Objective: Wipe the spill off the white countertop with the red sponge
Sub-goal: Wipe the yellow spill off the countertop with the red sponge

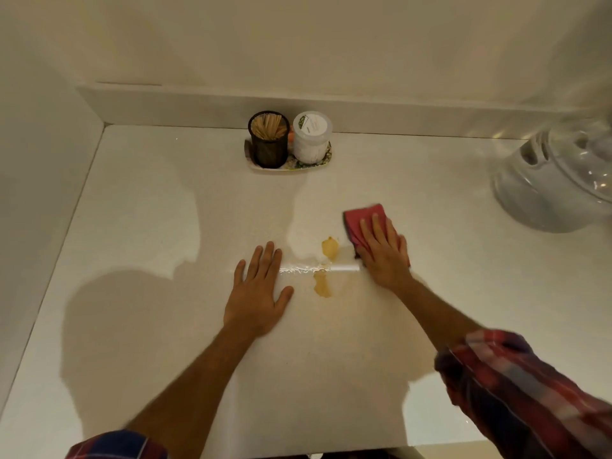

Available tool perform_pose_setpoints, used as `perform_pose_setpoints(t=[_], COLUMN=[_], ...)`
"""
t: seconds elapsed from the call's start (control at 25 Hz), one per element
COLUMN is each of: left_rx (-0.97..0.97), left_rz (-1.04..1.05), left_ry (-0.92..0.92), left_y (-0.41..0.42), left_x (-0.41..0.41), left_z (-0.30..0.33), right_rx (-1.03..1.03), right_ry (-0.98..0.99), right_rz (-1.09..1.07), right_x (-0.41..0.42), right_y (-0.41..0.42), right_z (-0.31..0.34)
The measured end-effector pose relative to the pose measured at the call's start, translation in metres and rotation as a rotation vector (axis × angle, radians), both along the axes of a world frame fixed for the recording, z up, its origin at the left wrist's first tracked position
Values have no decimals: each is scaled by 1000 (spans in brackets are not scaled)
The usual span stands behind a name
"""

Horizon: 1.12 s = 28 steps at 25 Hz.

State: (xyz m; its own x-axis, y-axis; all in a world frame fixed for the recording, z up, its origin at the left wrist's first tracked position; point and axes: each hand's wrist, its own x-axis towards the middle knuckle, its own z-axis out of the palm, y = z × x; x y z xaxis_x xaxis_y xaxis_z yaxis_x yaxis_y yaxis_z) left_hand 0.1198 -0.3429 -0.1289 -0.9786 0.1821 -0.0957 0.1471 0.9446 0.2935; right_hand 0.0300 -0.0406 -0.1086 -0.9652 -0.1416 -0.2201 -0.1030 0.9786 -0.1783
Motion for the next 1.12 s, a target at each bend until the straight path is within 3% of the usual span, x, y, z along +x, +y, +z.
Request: perform_pose_setpoints(t=[0.2, 0.32, 0.48, 0.6, 0.76, 0.92, 1.12], left_rx=[13, 26, 23, 40, 15, 13, 80], left_rz=[1, 15, 7, 13, 17, 25, 28], left_ry=[9, -7, -12, -30, -25, -14, 0], left_y=[-1, 0, 0, 0, 1, 1, 0], left_x=[0, 0, 3, 4, 3, 1, 0], left_z=[1, 5, 12, 14, 11, 4, 0], right_rx=[-108, -26, 9, 46, 103, 67, 5], right_ry=[-20, 14, -32, -46, -122, -51, 61], right_rz=[229, 431, 507, 441, 150, -172, -5], right_x=[-27, 35, 126, 161, 105, 24, -46], right_y=[-53, -58, -27, 43, 110, 78, -28], right_z=[5, 4, 2, 8, 25, 3, -9])
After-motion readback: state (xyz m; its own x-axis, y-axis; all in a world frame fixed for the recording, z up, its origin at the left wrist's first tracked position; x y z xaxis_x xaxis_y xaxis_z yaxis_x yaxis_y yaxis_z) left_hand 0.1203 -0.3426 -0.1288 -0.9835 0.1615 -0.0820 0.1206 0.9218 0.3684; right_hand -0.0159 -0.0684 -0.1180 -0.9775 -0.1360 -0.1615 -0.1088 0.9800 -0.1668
